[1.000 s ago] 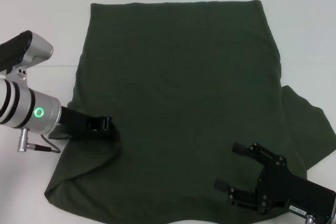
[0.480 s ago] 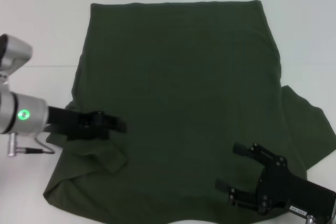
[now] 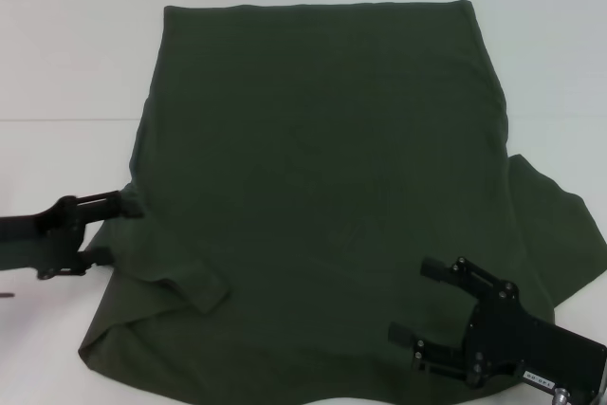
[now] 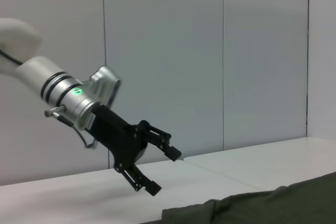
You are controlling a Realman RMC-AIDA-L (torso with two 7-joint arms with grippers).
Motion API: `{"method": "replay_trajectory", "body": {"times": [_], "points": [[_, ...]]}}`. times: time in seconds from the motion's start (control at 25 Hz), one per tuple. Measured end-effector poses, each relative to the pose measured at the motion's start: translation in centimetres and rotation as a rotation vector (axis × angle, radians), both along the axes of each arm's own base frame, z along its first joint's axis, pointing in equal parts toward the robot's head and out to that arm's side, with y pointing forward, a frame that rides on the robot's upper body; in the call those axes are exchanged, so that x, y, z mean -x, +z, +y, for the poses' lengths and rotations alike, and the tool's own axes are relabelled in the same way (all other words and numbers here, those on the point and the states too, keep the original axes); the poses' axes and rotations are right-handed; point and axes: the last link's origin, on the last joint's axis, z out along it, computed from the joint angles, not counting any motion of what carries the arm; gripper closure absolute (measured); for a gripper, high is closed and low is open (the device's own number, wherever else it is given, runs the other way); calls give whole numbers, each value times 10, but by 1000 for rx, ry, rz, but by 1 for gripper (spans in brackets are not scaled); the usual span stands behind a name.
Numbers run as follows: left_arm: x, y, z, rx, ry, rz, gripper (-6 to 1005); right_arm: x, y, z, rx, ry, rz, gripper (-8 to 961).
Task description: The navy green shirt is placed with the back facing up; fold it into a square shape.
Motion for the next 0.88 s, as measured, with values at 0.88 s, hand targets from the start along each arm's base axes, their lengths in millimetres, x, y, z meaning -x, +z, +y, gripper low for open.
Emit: {"method": "replay_trajectory", "body": {"times": [0.88], "points": [[37, -21, -19, -157, 196, -109, 96, 0, -1, -1, 1, -5, 1, 23]]}}
